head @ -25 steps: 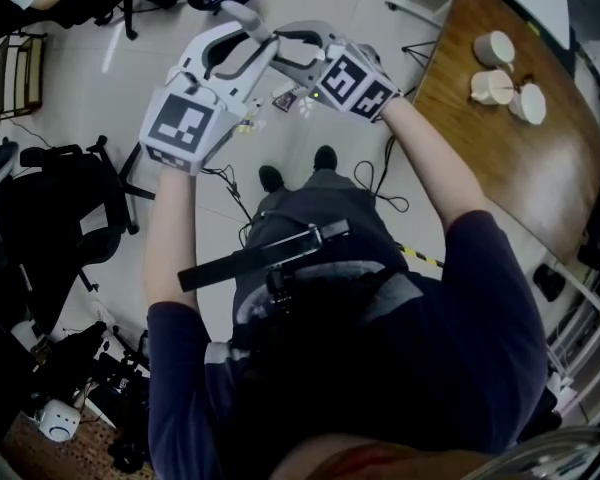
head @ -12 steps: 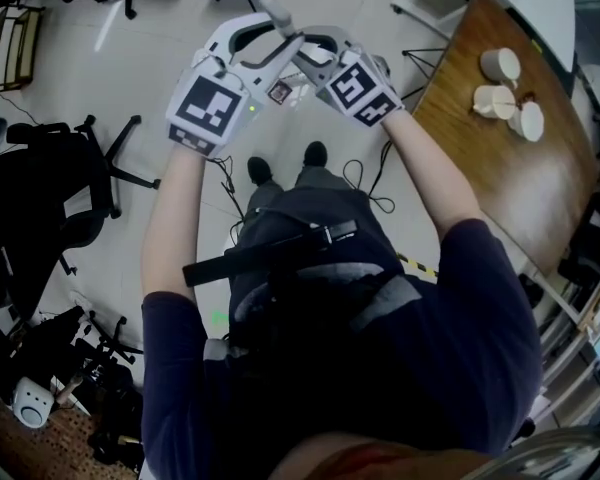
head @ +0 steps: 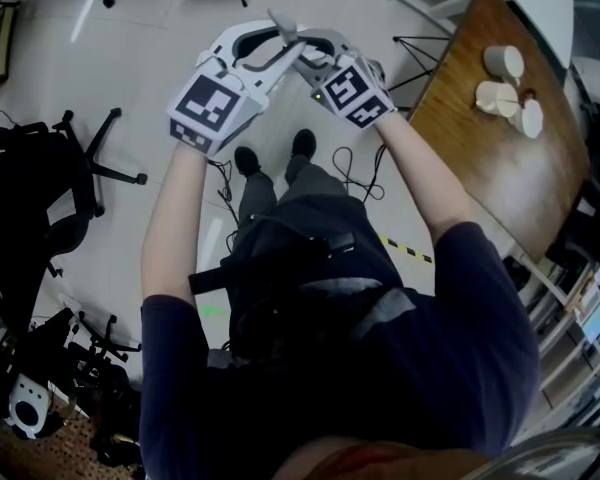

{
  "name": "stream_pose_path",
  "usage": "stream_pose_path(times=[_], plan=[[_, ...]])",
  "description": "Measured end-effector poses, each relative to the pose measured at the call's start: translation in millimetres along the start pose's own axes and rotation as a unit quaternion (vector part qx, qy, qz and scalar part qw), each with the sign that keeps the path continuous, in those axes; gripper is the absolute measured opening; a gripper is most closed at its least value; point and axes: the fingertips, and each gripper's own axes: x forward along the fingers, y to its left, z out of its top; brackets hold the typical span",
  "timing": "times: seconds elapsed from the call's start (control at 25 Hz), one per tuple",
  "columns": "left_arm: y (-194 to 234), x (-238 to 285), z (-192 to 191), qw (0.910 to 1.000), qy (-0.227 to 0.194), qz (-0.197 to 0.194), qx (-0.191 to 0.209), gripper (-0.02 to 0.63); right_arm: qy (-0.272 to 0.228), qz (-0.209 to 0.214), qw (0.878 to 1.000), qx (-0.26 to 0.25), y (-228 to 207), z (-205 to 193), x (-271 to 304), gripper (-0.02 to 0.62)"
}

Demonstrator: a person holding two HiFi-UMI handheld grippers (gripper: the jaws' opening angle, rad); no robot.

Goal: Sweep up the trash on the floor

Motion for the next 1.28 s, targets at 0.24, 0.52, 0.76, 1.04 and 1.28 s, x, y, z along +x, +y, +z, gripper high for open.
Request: stream_pose_path(times=[0.24, 0.52, 0.76, 1.04, 1.28], plan=[[21, 2, -18, 0.9999, -0.004, -0.011, -0.006, 0.104, 0.005, -0.028, 0.999, 0.016, -5, -6, 26, 0.098], [21, 9, -27, 0.9986, -0.012, -0.051, 0.0, 0.106, 0.006, -0.105, 0.994, 0.041, -12, -15, 33, 0.098], [6, 16, -62, 0.9967, -0.001, -0.081, -0.005, 0.106, 0.022, -0.144, 0.987, 0.065, 3, -50, 37, 0.098], [6, 16, -106, 0.9956, 0.012, -0.083, -0.041, 0.104, 0.036, -0.134, 0.988, 0.074, 28, -86, 53, 0.1], [-3, 8, -123, 0.9957, 0.007, -0.076, -0.051, 0.104, 0.04, -0.121, 0.989, 0.071, 46, -98, 58, 0.098]])
